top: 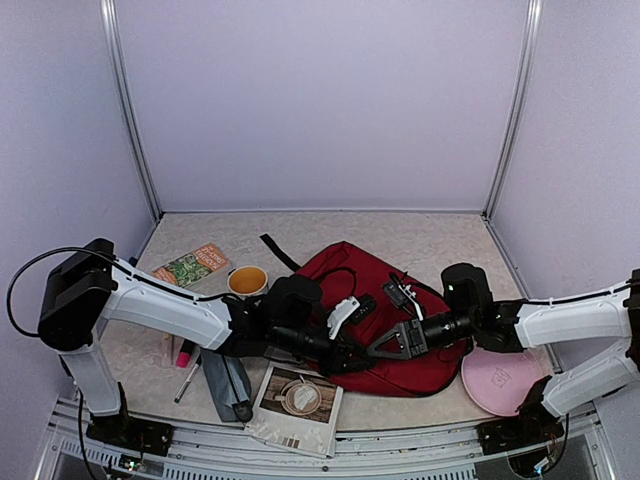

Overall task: Pack the student bag
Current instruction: Pick up the largest pocket of the bag from the student bag.

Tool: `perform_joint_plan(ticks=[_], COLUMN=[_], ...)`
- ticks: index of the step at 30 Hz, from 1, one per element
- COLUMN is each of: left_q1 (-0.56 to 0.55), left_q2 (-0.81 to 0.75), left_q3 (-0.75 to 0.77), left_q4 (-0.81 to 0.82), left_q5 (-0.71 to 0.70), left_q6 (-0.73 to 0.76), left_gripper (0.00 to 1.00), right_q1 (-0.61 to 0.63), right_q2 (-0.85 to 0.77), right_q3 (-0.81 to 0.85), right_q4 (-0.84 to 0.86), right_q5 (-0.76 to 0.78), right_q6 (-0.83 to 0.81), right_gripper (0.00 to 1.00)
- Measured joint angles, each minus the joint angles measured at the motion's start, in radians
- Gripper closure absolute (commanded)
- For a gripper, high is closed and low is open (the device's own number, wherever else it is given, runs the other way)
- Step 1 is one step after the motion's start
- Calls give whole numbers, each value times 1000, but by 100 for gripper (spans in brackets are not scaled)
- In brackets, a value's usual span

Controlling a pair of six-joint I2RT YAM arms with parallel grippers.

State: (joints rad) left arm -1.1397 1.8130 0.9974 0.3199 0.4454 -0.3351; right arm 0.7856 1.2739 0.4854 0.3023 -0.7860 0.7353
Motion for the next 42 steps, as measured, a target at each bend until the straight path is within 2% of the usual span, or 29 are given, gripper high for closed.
perform_joint_plan(ticks=[2,4,8,13,19,27,31,34,36,42], left_q1=[0,0,0,0,0,-2,-3,-3,-4,-7], left_q2=[0,0,0,0,0,-1,-4,-4,-6,-32], left_q3=[0,0,-2,-2,-2,-2,-2,-2,-2,-2], left_q4=[-9,-14,-14,-13,-8,-9,-13,-13,-13,-47], left_q5=[0,1,7,11,14,23,24,24,18,-46], left_q6=[0,0,1,2,3,4,6,7,8,10], left_gripper=[100,100,100,100,100,100,100,71,58,45], right_q1=[4,5,5,5,6,5,5,5,6,6], right_q2=[7,7,7,-1,-20,-23,-23,-23,-27,-64], right_q3=[5,8,8,5,-16,-38,-40,-40,-40,-41], right_q4=[-4,-6,-11,-13,-2,24,31,31,27,2], right_q5=[-1,0,3,1,-8,-14,-15,-12,-7,12], right_q6=[-6,-14,-17,-16,-16,-16,-15,-18,-21,-20], right_gripper=[81,87,81,85,81,100,100,100,100,100])
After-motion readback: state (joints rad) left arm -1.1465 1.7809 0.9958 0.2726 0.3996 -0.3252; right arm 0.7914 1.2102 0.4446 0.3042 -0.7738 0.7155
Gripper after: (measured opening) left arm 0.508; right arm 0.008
